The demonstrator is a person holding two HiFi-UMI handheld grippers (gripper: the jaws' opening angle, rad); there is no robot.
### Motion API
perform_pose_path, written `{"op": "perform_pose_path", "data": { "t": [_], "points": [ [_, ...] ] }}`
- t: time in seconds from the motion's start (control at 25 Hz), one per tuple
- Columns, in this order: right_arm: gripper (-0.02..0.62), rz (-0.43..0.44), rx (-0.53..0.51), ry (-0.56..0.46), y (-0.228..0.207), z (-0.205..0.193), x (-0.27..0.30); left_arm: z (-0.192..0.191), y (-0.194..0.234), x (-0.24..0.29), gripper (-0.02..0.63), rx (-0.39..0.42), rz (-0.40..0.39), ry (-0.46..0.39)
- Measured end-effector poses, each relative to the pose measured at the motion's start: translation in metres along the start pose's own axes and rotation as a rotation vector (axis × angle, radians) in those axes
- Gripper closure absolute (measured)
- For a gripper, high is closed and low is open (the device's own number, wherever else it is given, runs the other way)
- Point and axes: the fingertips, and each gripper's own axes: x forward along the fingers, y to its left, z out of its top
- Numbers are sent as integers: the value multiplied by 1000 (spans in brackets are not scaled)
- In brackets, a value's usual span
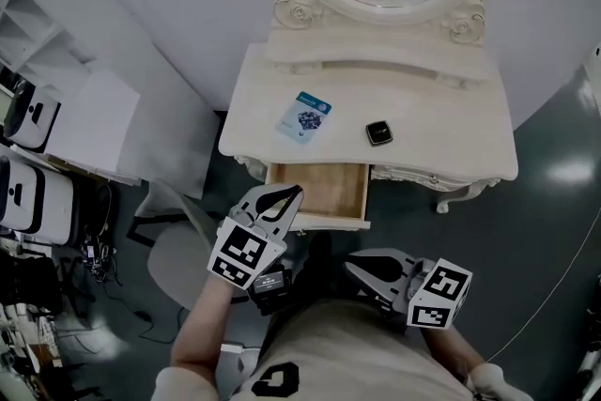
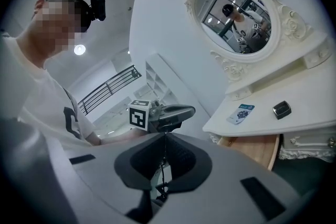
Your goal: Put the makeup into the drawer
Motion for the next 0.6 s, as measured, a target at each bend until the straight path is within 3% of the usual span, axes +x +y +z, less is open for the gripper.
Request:
{"op": "perform_pose_path", "data": {
  "t": [0.16, 0.2, 0.28, 0.32, 0.6],
  "points": [
    [568, -55, 5, 5, -18, 9, 8, -15, 20, 25, 546, 48, -12, 27],
    [568, -64, 5, 9, -21, 12, 12, -19, 24, 31, 523, 54, -24, 40],
    [568, -72, 14, 21, -28, 16, 20, -28, 33, 44, 365, 57, -52, 69],
    [568, -73, 19, 28, -30, 17, 24, -32, 38, 51, 321, 59, -65, 82],
    [567, -80, 57, 62, -47, 20, 49, -77, 64, 104, 252, 154, -124, 227]
  ]
}}
